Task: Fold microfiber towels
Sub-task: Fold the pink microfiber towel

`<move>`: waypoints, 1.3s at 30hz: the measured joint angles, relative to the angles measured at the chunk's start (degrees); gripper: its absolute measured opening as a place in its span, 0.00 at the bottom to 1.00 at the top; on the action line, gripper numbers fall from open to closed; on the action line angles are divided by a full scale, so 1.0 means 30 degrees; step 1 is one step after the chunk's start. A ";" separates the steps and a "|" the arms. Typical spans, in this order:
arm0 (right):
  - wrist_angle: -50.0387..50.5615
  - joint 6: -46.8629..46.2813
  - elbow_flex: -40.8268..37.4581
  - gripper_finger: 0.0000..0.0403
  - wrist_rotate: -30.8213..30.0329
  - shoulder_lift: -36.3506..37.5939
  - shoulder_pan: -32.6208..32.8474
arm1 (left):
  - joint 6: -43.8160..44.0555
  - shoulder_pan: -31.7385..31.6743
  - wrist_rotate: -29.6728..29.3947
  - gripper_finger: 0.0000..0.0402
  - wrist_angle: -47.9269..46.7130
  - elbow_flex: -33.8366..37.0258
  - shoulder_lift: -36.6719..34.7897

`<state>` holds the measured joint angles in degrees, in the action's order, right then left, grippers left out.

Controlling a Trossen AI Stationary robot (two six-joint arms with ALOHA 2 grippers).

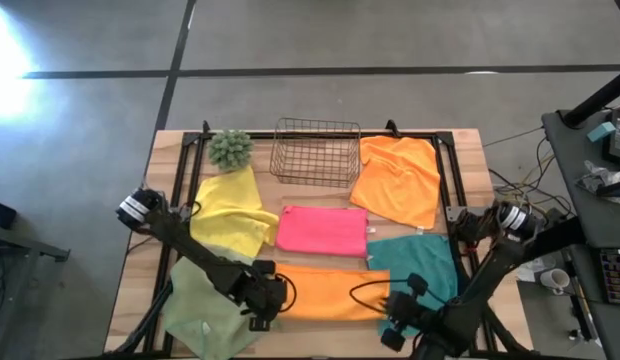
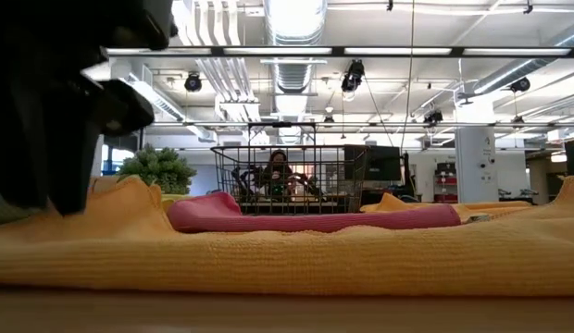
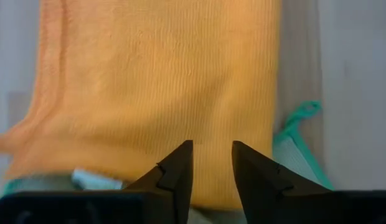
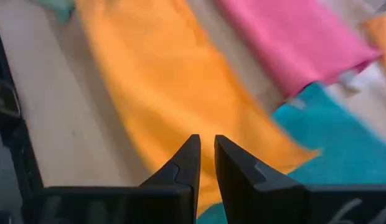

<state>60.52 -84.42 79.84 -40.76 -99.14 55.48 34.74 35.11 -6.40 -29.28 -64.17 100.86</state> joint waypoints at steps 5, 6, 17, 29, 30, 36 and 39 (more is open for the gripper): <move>0.2340 -0.0663 -0.0622 0.09 -0.0288 0.1810 -0.0007 | 0.0342 -0.0114 -0.0017 0.30 -0.1251 0.0010 -0.1366; 0.2622 -0.0661 -0.0815 0.09 -0.0547 0.2217 -0.0007 | 0.0349 -0.0214 -0.0018 0.32 -0.1648 0.0010 -0.1647; 0.2495 -0.0280 -0.5260 0.09 -0.1971 0.6798 -0.0007 | 0.0162 -0.2397 -0.3751 0.56 -0.4628 -0.0011 -0.4293; -0.7856 0.3582 -1.2360 0.09 -0.1349 1.1652 -0.3625 | -0.4856 -0.8350 -0.4057 0.56 -0.2054 -0.0004 -0.4340; -0.8832 0.4543 -1.2584 0.09 -0.0949 1.1781 -0.4214 | -0.5250 -0.8947 -0.3760 0.56 -0.1641 -0.0004 -0.4336; -1.2531 0.8843 -1.3157 0.09 0.1882 1.1525 -0.7493 | -0.7104 -1.1572 -0.0865 0.56 0.0570 0.0343 -0.4232; -1.3037 0.9636 -1.3067 0.09 0.2260 1.1037 -0.8409 | -0.7372 -1.2026 0.0231 0.56 0.1053 0.0713 -0.3978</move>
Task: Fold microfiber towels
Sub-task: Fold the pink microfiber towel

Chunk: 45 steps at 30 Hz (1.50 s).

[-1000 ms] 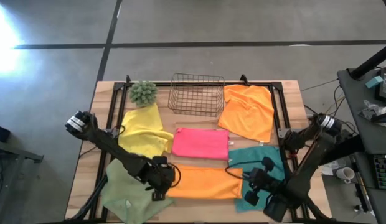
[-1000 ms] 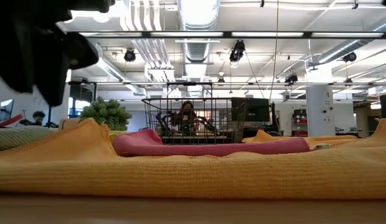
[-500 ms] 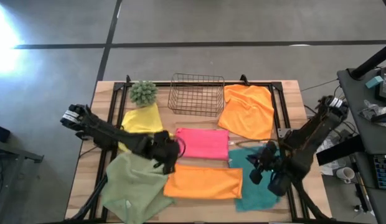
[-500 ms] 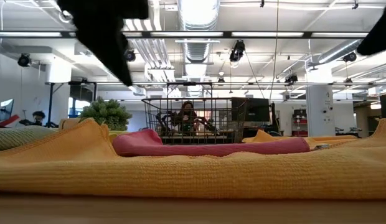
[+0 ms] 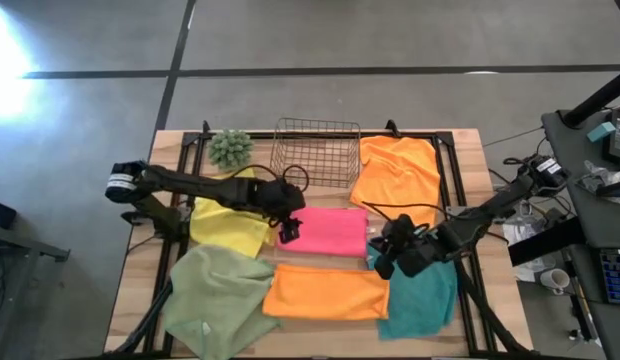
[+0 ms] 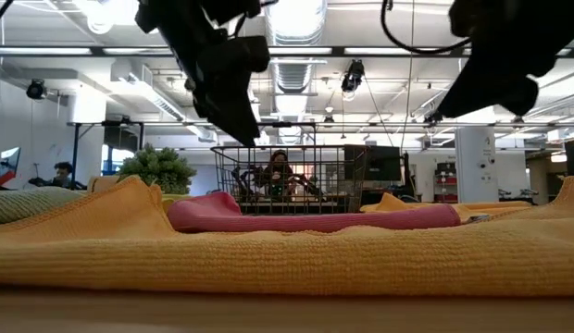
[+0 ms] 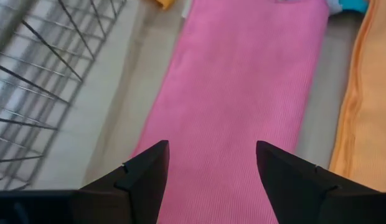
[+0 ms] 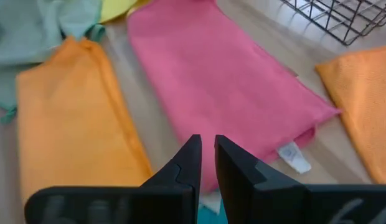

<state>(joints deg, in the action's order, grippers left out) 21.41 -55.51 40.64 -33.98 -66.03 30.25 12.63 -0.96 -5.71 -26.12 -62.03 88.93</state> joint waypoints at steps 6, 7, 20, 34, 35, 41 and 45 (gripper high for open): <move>-0.1022 0.0096 0.0024 0.09 0.1957 -0.1356 -0.1511 | -0.1515 -0.0061 0.0970 0.56 0.1727 0.0862 0.1014; -0.1500 0.0121 0.0024 0.09 0.2348 -0.1714 -0.1788 | -0.1606 -0.0082 0.1057 0.56 0.1710 0.1004 0.1230; -0.3807 -0.0921 0.2165 0.09 0.6829 -0.6303 -0.4600 | -0.4650 -0.1443 0.2160 0.56 0.1462 0.1717 0.2069; 0.0149 -0.2530 0.4800 0.09 0.7989 -0.9392 -0.5423 | -0.4933 -0.2159 0.4243 0.56 0.2895 0.2858 0.3510; 0.0833 -0.2482 0.4994 0.09 0.8003 -0.9537 -0.5471 | -0.4883 -0.2159 0.4311 0.56 0.2930 0.2949 0.3510; 0.1907 -0.1307 0.5321 0.09 0.7869 -0.9688 -0.6282 | -0.2626 -0.2014 0.4441 0.56 0.2998 0.3014 0.3484; 0.2357 -0.0532 0.5019 0.09 0.7818 -0.9711 -0.7088 | -0.0546 -0.1819 0.4682 0.56 0.3306 0.3044 0.3423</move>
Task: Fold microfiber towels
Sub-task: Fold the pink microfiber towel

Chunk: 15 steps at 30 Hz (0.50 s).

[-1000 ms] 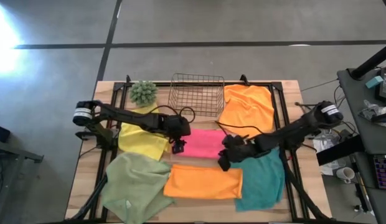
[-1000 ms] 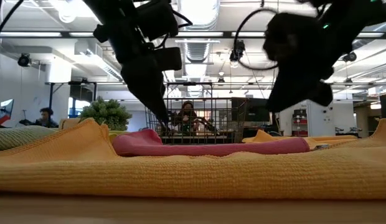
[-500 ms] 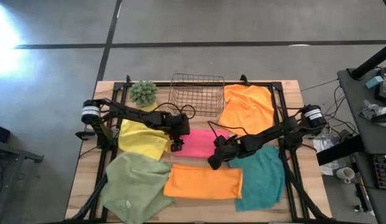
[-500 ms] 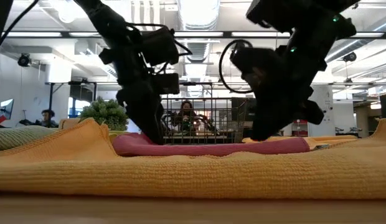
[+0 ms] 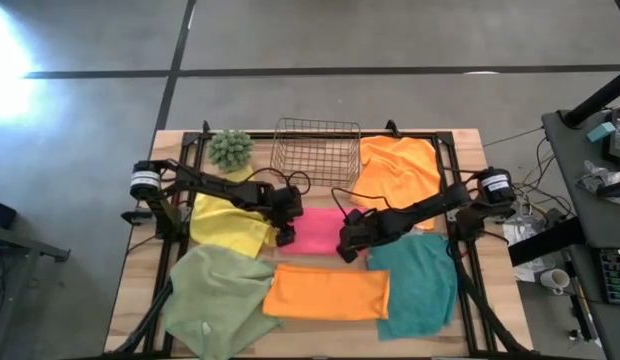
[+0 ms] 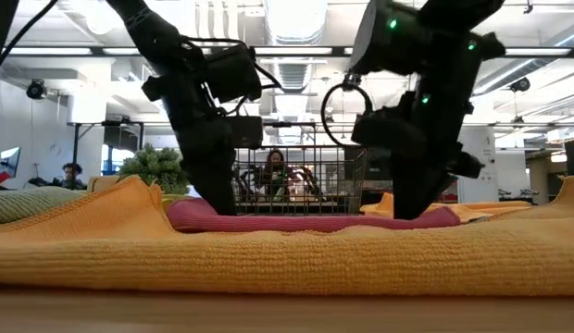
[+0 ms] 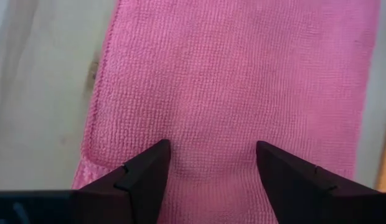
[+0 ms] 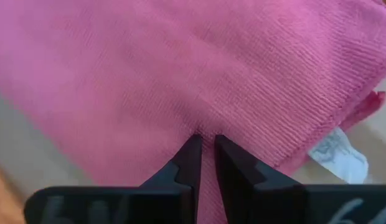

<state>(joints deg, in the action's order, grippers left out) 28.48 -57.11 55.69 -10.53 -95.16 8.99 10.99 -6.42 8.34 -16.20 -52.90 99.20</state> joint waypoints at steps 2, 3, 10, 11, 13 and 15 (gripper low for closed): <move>-0.0130 0.0650 -0.0172 0.09 0.0011 -0.0056 -0.0327 | 0.0645 0.0148 0.0098 0.56 0.0084 0.0013 0.0004; -0.0123 0.1003 -0.0207 0.09 0.0009 -0.0093 -0.0437 | 0.0735 0.0224 0.0108 0.56 0.0139 0.0013 0.0045; -0.0105 0.2542 -0.0214 0.09 -0.0488 -0.0128 -0.1416 | 0.2207 0.0982 0.0125 0.56 0.0465 -0.0002 0.0197; -0.0070 0.2825 -0.0167 0.09 -0.0711 -0.0124 -0.1560 | 0.2240 0.1128 0.0138 0.56 0.0480 -0.0002 0.0204; -0.0046 0.3685 -0.0045 0.09 -0.1272 -0.0131 -0.1893 | 0.2420 0.1392 0.0211 0.56 0.0554 -0.0002 0.0211; -0.0096 0.4714 0.0062 0.09 -0.1764 -0.0187 -0.2230 | 0.3195 0.1548 0.0262 0.56 0.0707 0.0006 0.0219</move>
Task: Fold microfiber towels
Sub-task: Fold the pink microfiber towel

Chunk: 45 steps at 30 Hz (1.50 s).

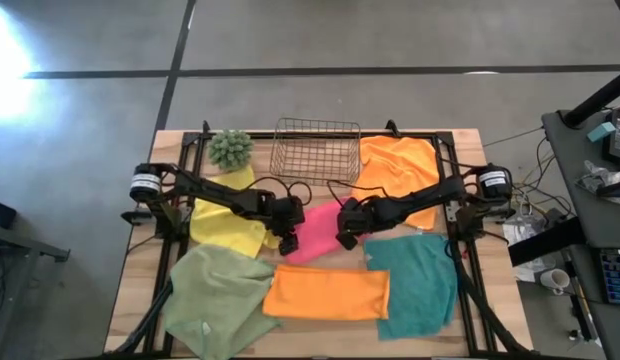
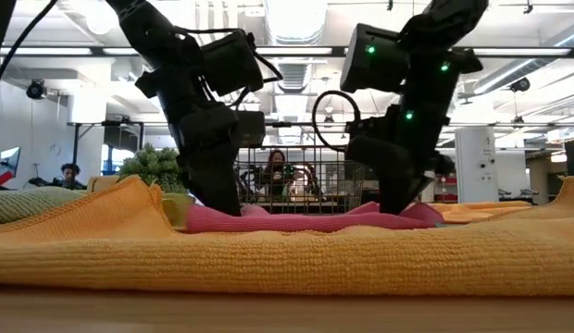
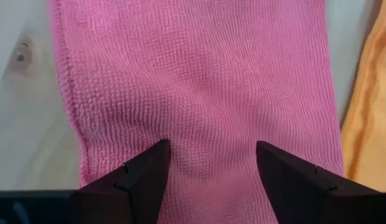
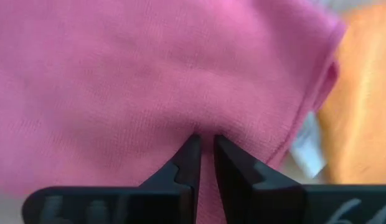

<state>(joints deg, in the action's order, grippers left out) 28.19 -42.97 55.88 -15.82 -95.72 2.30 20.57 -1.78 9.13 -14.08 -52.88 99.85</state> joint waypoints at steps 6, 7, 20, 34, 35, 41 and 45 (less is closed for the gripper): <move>0.0016 0.2206 0.0021 0.09 -0.0562 -0.0004 -0.0707 | 0.1041 0.0283 0.0152 0.56 0.0654 0.0022 0.0025; 0.0023 0.2276 0.0021 0.09 -0.0549 0.0067 -0.0712 | 0.1036 0.0281 0.0210 0.56 0.0651 0.0024 -0.0041; -0.3276 0.1570 0.0239 0.09 0.1186 0.3000 0.1345 | -0.2253 0.0110 -0.0986 0.56 0.0275 0.0013 -0.1971; -0.4943 -0.3874 0.0567 0.09 0.0920 -0.0022 0.2027 | -0.7634 -0.0394 -0.0227 0.56 -0.1516 0.0392 -0.1935; -0.4922 -0.4175 0.0567 0.09 0.0920 -0.0209 0.2027 | -0.7547 -0.0409 -0.0234 0.56 -0.0937 0.0582 -0.1836; -0.4930 -0.5430 0.0567 0.09 0.0908 -0.0987 0.2107 | -0.7481 -0.0409 -0.0223 0.56 -0.0004 0.0933 -0.0988; -0.3715 -0.6079 0.0560 0.09 0.0920 -0.1288 0.2122 | -0.7466 -0.0416 0.0863 0.56 0.0055 0.0933 -0.0903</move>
<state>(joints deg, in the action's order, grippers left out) 17.05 -61.21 57.56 -13.06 -99.59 8.67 -1.82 -3.03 11.72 -13.91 -50.09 97.14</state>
